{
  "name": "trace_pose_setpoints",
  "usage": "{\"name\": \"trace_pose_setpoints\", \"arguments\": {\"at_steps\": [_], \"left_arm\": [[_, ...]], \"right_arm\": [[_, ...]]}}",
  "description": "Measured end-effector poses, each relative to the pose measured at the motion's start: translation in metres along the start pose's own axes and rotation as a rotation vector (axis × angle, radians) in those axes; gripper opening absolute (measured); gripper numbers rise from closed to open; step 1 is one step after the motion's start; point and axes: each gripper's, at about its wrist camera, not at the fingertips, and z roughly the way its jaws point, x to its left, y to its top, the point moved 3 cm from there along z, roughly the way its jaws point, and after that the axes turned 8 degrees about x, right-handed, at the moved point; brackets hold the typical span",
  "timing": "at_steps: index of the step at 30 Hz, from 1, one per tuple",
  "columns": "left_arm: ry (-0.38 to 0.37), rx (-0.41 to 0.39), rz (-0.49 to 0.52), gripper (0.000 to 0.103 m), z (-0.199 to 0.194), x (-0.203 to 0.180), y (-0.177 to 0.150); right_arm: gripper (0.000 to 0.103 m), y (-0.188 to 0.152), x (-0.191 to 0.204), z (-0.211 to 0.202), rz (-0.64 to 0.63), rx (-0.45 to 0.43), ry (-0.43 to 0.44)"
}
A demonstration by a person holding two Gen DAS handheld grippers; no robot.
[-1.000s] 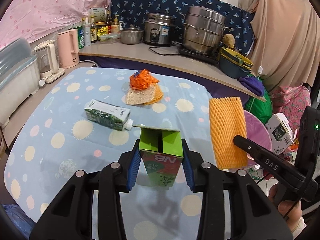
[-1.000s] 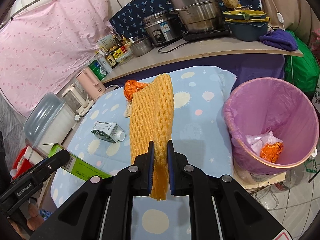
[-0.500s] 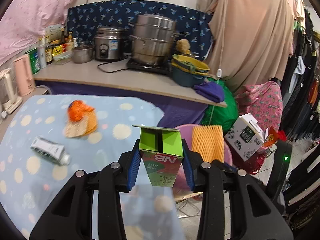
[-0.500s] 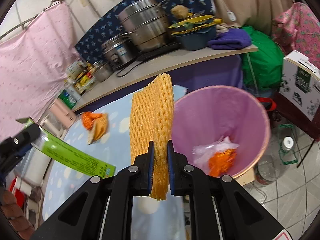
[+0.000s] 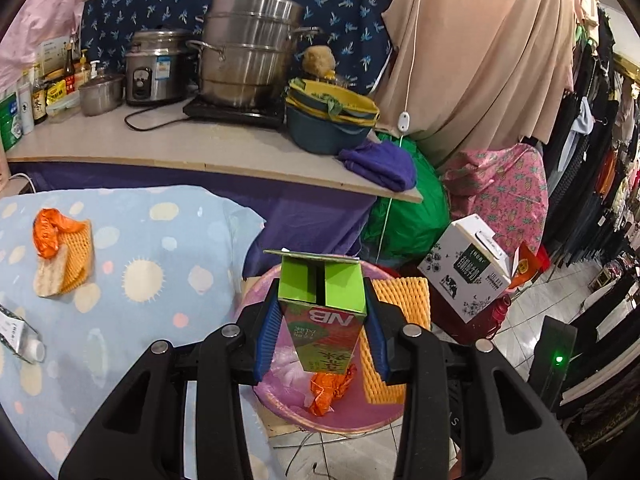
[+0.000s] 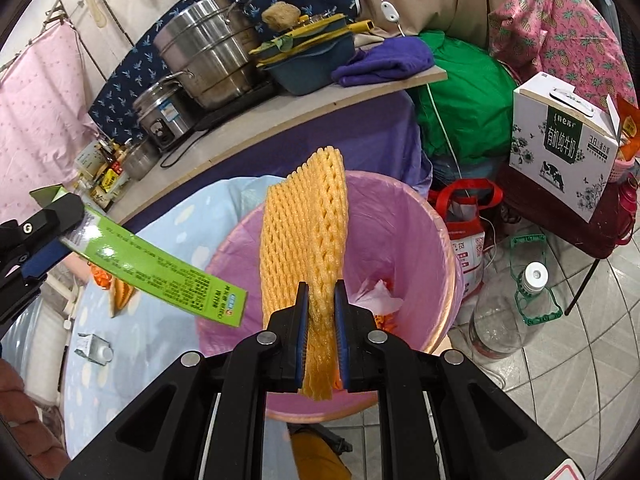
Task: Collect trash
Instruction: 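Open both grippers to drop the foam net and carton into the wastebasket, then move both open grippers back over the table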
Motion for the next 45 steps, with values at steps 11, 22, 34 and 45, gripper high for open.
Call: {"name": "trace_pose_setpoints", "arguments": {"at_steps": [11, 22, 34, 45], "left_arm": [[0.036, 0.056, -0.027, 0.056, 0.034, 0.012, -0.012], [0.060, 0.022, -0.058, 0.066, 0.016, 0.027, -0.012], [0.164, -0.001, -0.132, 0.067, -0.019, 0.075, -0.027], [0.296, 0.014, -0.272, 0.067, -0.058, 0.157, -0.064]], "right_arm": [[0.043, 0.005, 0.000, 0.017, 0.010, -0.004, -0.030], [0.043, 0.005, 0.023, 0.004, -0.032, -0.028, 0.003], [0.043, -0.005, 0.066, -0.001, -0.100, -0.022, 0.052], [0.043, -0.027, 0.127, 0.010, -0.200, 0.026, 0.103]]}}
